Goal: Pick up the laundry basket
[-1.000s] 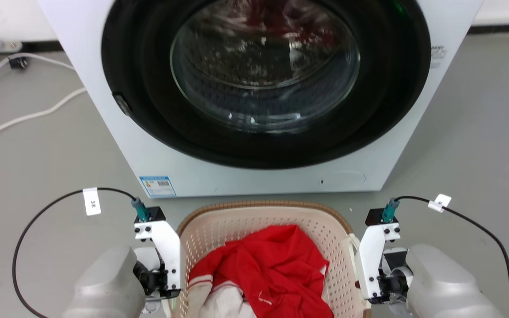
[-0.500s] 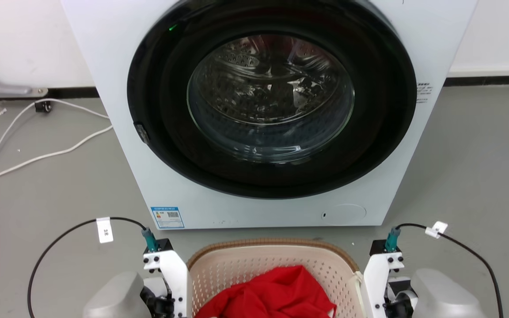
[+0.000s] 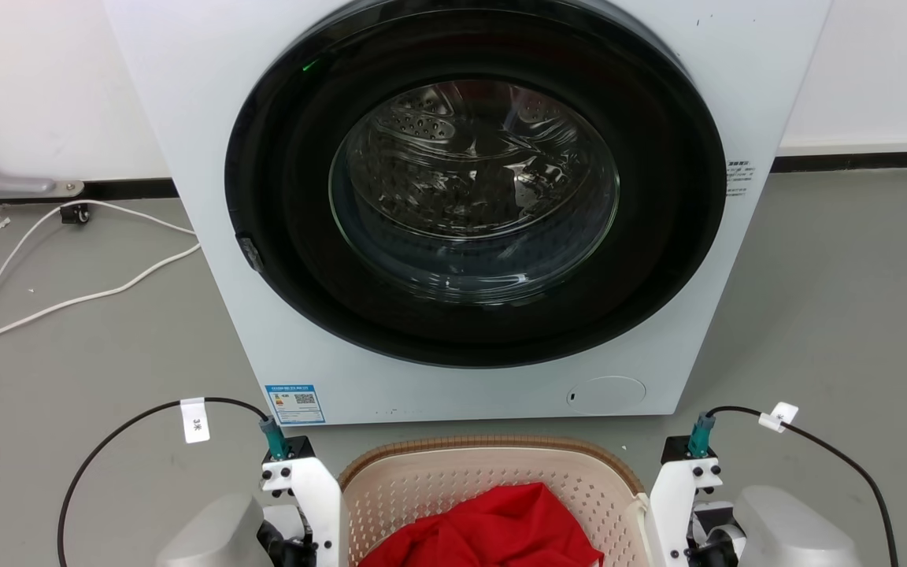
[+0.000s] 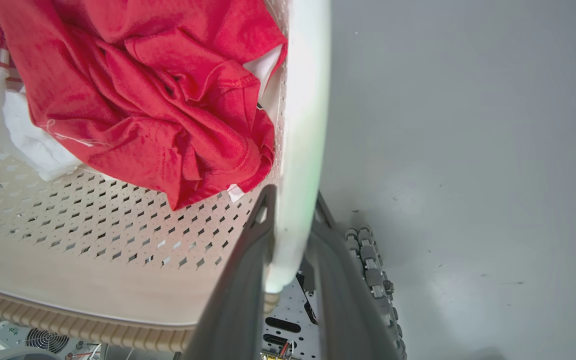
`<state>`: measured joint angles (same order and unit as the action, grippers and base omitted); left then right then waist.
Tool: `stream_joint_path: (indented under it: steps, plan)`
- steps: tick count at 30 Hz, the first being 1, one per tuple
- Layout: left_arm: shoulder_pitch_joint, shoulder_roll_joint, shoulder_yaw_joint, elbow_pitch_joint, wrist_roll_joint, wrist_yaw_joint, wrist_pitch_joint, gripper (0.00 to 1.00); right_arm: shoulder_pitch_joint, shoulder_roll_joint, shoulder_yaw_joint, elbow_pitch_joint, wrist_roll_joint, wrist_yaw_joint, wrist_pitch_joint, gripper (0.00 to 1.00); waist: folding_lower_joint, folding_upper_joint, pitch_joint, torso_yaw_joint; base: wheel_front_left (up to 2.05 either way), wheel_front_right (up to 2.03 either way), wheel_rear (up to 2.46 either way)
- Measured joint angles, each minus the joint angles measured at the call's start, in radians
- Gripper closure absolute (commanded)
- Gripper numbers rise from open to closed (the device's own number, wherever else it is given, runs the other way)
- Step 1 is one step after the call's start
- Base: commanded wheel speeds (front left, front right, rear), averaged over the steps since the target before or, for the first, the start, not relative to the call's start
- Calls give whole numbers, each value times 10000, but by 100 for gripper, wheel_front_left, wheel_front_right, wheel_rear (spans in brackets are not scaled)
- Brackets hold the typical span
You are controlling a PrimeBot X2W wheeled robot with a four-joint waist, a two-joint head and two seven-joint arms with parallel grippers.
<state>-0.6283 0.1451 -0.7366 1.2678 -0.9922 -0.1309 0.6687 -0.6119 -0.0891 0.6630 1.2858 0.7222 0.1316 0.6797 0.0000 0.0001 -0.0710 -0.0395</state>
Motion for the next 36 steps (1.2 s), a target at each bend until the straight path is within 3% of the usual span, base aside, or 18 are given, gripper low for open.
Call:
stream_joint_path:
  steps: [36]
  plan:
    - [67, -48, -54, 153, -251, 2, -309, 100, 16, -10, -178, 6, -107, 0, 244, 100, 0, 0, 41, 20, 0, 0, 0]
